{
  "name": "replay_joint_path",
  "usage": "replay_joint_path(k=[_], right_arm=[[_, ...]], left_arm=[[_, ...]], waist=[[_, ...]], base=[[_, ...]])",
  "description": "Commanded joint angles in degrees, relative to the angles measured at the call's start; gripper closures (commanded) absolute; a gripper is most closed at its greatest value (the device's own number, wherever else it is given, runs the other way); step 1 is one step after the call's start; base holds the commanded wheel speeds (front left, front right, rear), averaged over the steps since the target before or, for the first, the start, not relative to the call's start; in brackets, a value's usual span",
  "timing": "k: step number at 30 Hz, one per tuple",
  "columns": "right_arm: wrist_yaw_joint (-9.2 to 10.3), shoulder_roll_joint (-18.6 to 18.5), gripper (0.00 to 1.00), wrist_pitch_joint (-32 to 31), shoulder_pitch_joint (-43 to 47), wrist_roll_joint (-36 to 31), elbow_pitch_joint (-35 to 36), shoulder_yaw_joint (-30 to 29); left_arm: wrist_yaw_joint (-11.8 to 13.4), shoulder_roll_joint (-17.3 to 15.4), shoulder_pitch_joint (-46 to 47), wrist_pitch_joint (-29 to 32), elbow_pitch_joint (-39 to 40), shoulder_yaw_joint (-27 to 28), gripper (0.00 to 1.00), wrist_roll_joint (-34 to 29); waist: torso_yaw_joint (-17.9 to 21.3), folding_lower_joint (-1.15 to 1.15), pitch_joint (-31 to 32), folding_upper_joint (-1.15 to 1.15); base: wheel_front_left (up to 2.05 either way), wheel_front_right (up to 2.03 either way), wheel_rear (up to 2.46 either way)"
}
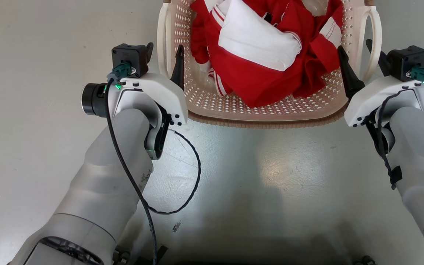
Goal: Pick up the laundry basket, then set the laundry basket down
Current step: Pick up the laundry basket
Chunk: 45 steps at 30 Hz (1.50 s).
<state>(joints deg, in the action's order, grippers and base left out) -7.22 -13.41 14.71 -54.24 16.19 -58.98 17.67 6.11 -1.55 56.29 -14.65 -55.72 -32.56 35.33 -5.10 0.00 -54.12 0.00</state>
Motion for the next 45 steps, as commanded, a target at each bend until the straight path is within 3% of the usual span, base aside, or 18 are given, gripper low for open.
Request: replay_joint_path(k=[1, 18, 28, 35, 38, 40, 41, 42, 43, 44, 45], right_arm=[[-0.26, 1.0, 0.04, 0.3, 1.9, 0.6, 0.1, 1.1], [-0.26, 1.5, 0.04, 0.3, 1.6, 0.9, -0.6, 1.5], [-0.26, 2.1, 0.08, 0.3, 1.3, 0.9, -0.6, 1.8], [-0.26, 2.4, 0.11, 0.3, 1.3, 0.9, -0.8, 2.1], [-0.26, 2.6, 0.11, 0.3, 1.3, 0.9, -0.9, 2.4], [-0.26, 2.8, 0.2, 0.3, 1.2, 0.9, -0.9, 2.5], [-0.26, 2.8, 0.31, 0.3, 1.2, 0.9, -0.9, 2.5], [-0.26, 2.9, 0.52, 0.3, 1.1, 0.9, -0.8, 2.6], [-0.26, 2.9, 0.68, 0.3, 1.1, 0.9, -0.8, 2.6], [-0.26, 2.9, 0.89, 0.3, 1.1, 0.9, -0.8, 2.6], [-0.26, 2.9, 1.0, 0.3, 1.0, 0.9, -0.8, 2.6]], left_arm=[[0.4, -1.3, -0.1, -0.3, 0.0, 0.4, 0.0, 0.5], [0.9, -1.3, 2.3, -0.3, -4.4, -5.0, 0.0, 2.8], [1.4, -1.3, 3.6, -0.3, -6.1, -7.9, 0.0, 3.6], [1.7, -1.3, 4.5, -0.3, -6.8, -9.5, 0.02, 4.1], [1.7, -1.3, 4.8, -0.3, -7.4, -10.2, 0.07, 4.3], [1.8, -1.3, 4.9, -0.3, -7.8, -10.6, 0.1, 4.5], [1.8, -1.3, 5.0, -0.3, -7.9, -10.8, 0.13, 4.6], [1.8, -1.3, 5.2, -0.3, -8.0, -11.0, 0.2, 4.6], [1.8, -1.3, 5.3, -0.3, -8.1, -11.3, 0.49, 4.5], [1.8, -1.3, 5.4, -0.3, -8.1, -11.6, 0.6, 4.4], [1.8, -1.3, 5.5, -0.3, -8.2, -11.9, 0.85, 4.4]], waist=[[0.1, 0.0, 0.0, 0.0], [0.5, 0.0, 0.0, 0.0], [1.1, 0.0, 0.1, 0.0], [1.5, 0.0, 0.3, 0.0], [1.7, 0.0, 0.4, 0.0], [1.8, 0.0, 0.4, 0.0], [1.9, 0.0, 0.4, 0.0], [1.9, 0.0, 0.3, 0.0], [1.9, 0.0, 0.3, 0.0], [1.9, 0.0, 0.2, 0.0], [2.0, 0.0, 0.2, 0.0]], base=[[0.0, 0.0, 0.0], [0.0, 0.0, 0.0], [0.0, 0.0, 0.0], [0.0, 0.0, 0.0], [0.0, 0.0, 0.0], [0.0, 0.0, 0.0], [0.0, 0.0, 0.0], [0.0, 0.0, 0.0], [0.0, 0.0, 0.0], [0.0, 0.0, 0.0], [0.0, 0.0, 0.0]])
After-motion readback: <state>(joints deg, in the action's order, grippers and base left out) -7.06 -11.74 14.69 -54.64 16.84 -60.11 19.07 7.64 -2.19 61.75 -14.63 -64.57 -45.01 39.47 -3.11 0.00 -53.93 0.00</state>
